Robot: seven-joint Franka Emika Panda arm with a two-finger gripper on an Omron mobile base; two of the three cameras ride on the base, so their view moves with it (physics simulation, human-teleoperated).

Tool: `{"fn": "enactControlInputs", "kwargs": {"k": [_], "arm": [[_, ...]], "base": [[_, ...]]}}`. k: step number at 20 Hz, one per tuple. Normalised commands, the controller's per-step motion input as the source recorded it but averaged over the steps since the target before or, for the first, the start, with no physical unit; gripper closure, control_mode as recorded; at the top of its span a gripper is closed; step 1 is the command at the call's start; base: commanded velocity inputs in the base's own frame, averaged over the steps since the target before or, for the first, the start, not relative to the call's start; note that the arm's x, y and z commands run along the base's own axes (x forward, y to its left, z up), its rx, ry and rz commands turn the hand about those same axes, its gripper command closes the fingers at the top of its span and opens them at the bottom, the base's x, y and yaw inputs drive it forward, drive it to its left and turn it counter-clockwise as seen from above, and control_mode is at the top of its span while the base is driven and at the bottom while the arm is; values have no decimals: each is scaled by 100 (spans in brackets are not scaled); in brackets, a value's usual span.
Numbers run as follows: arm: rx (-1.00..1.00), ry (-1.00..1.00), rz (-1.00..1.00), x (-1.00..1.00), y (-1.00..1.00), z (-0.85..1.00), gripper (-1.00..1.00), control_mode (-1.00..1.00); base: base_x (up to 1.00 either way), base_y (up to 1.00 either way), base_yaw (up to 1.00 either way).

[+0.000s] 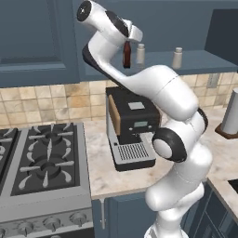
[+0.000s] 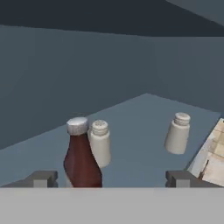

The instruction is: There are various items on the counter. Only move the condiments/shakers into the cabinet.

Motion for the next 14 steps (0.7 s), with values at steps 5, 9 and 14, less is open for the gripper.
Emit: {"fn": "enactControlInputs", "kwargs": {"k": [5,9,14], "arm": [[0,-40,0,-100,-28,-43,-100,-100],[0,-40,0,-100,-78,-58,-100,-100],[8,-26,0,-100,-99,-66,-100,-100]], "base": [[0,0,0],[0,0,0],[0,0,0]]}}
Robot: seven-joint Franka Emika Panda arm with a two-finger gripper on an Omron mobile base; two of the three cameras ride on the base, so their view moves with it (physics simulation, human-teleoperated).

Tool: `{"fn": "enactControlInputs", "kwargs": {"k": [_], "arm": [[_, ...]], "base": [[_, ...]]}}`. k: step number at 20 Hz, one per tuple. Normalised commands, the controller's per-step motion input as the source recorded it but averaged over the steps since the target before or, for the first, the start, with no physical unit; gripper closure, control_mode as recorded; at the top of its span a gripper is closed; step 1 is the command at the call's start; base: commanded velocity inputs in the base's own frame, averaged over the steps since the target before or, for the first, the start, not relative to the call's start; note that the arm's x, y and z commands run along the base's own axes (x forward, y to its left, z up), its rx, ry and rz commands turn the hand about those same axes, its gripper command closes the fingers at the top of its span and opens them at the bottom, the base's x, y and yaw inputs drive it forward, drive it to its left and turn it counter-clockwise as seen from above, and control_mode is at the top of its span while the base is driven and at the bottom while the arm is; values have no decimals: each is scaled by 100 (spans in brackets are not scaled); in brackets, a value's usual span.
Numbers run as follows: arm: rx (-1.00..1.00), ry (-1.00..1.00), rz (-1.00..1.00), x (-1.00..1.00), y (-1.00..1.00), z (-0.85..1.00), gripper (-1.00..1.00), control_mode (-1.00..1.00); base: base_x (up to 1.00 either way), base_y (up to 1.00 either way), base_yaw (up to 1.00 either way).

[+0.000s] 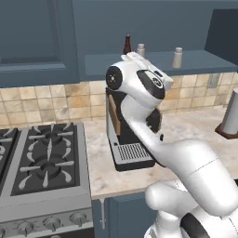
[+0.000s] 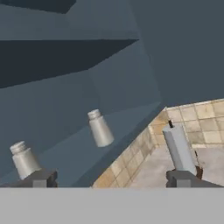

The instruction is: There are various items on the counter. Only move the condiments/shakers into the cabinet.

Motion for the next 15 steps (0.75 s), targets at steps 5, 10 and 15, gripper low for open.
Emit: {"fn": "enactControlInputs", "kwargs": {"k": [5,10,15], "arm": [[18,-19,0,-100,-100,-49,-100,-100],[20,-16,0,-100,-100,-46,-100,-100],[12,-12,-6,-100,-69,-55,-100,-100]], "base": [[0,0,0],[0,0,0],[0,0,0]]}}
